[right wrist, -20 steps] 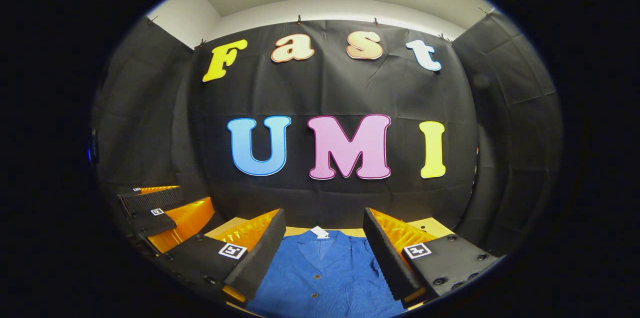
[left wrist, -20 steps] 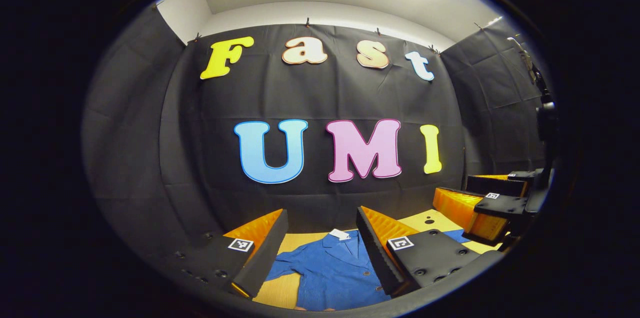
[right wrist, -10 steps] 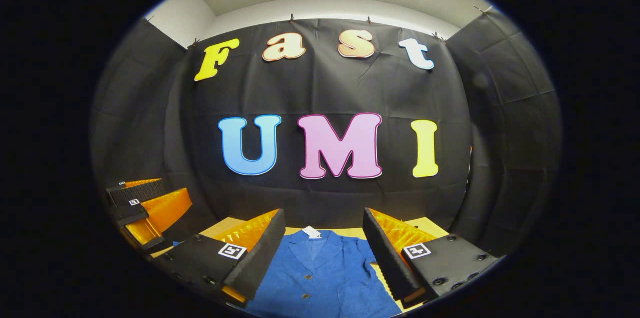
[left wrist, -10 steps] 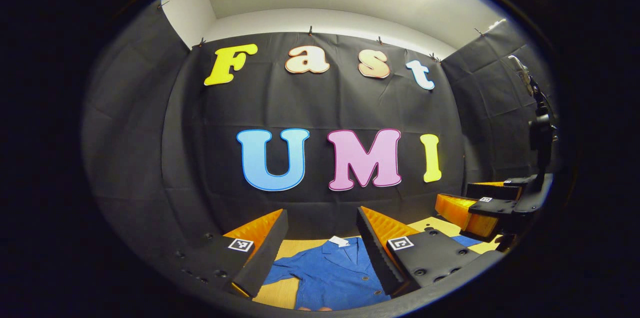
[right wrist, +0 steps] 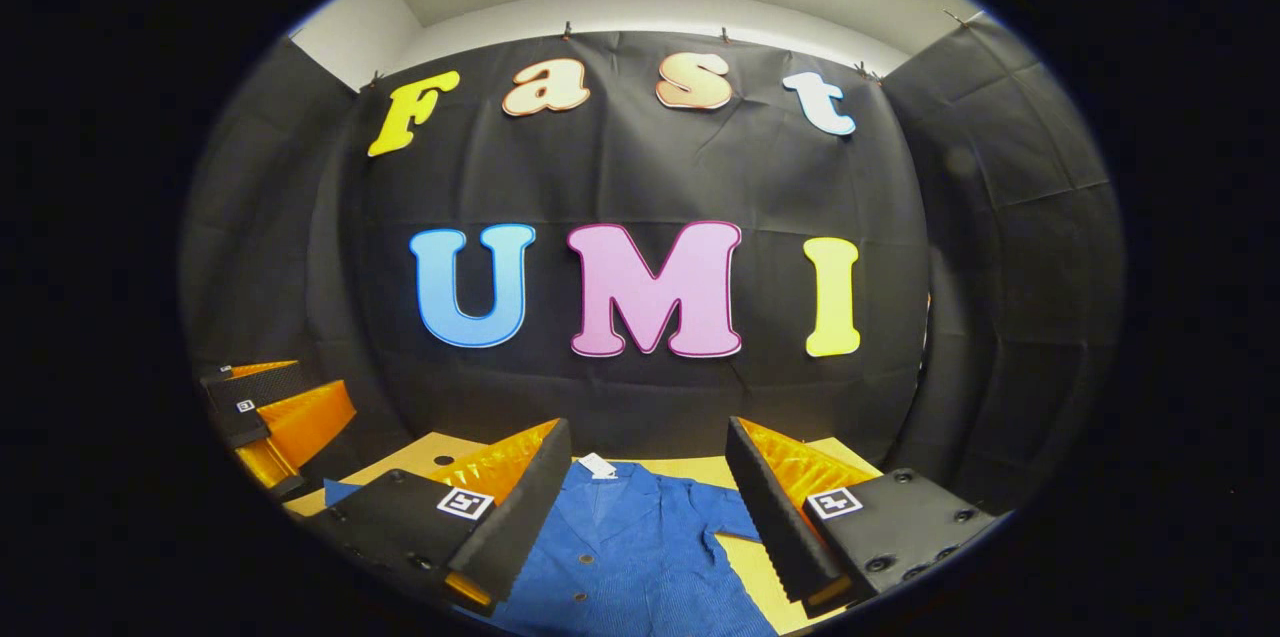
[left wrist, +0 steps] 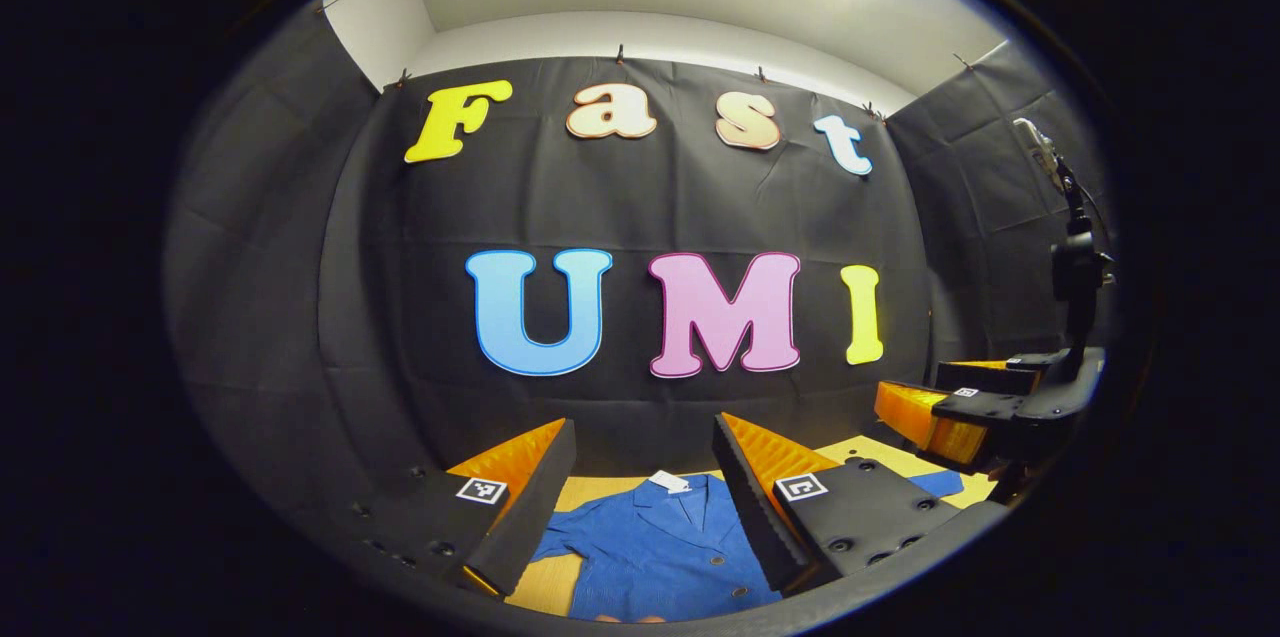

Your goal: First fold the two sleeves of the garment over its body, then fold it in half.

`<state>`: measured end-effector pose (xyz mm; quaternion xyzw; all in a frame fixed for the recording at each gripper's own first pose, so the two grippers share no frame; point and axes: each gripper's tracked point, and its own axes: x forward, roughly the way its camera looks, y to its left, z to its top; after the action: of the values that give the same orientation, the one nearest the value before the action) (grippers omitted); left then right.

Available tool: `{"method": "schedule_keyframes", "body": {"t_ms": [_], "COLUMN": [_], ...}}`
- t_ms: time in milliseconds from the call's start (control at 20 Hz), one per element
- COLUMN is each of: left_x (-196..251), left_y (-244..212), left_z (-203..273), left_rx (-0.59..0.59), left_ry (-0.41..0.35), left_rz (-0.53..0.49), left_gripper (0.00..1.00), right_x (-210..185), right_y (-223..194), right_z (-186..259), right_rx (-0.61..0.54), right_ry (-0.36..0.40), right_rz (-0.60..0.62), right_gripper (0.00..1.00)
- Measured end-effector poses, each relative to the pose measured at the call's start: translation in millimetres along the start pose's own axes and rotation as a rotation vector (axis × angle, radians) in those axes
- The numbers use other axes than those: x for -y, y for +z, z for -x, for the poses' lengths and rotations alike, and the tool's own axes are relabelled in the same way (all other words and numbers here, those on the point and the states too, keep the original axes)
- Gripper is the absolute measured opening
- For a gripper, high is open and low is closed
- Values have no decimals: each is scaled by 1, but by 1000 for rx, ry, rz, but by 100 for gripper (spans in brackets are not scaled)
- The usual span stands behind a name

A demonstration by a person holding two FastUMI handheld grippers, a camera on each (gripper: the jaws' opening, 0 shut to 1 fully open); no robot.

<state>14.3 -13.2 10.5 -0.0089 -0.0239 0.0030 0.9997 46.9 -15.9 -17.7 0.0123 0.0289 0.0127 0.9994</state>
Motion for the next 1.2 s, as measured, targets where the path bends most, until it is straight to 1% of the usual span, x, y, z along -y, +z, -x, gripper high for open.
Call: {"method": "schedule_keyframes", "body": {"t_ms": [100,150,200,250,400,550,650,700,750,900,1000,1050,1100,1150,1200], "left_x": [-1,-1,-1,-1,4,12,21,24,30,56,71,78,86,92,97], "left_y": [-4,-6,-6,-8,-10,-15,-22,-26,-31,-42,-49,-50,-54,-56,-58], "left_z": [-3,-4,-5,-7,-12,-22,-31,-36,-42,-55,-62,-65,-68,-73,-76], "left_rx": [-10,-16,-21,-26,-39,-61,-85,-102,-123,-168,-198,-207,-217,-227,-238], "left_ry": [16,24,30,39,51,67,76,86,97,75,54,43,28,15,6], "left_rz": [-5,-8,-11,-14,-15,-9,-17,-26,-32,-35,-49,-57,-64,-70,-73], "left_gripper": [80,80,80,80,80,80,80,80,80,80,80,80,80,80,80], "right_x": [8,13,21,31,73,132,179,206,245,325,375,393,408,416,423], "right_y": [-5,-10,-16,-23,-48,-78,-93,-103,-119,-173,-204,-224,-243,-265,-287], "right_z": [-15,-23,-32,-39,-65,-82,-88,-90,-87,-82,-77,-76,-74,-80,-78], "right_rx": [-15,-28,-51,-73,-140,-210,-226,-234,-261,-374,-443,-480,-522,-575,-634], "right_ry": [-13,-21,-36,-51,-125,-229,-304,-350,-417,-561,-658,-684,-708,-709,-719], "right_rz": [-15,-21,-28,-40,-75,-106,-122,-113,-107,-148,-142,-142,-147,-165,-189], "right_gripper": [92,98,92,98,98,98,98,98,98,98,99,98,85,83,83]}}
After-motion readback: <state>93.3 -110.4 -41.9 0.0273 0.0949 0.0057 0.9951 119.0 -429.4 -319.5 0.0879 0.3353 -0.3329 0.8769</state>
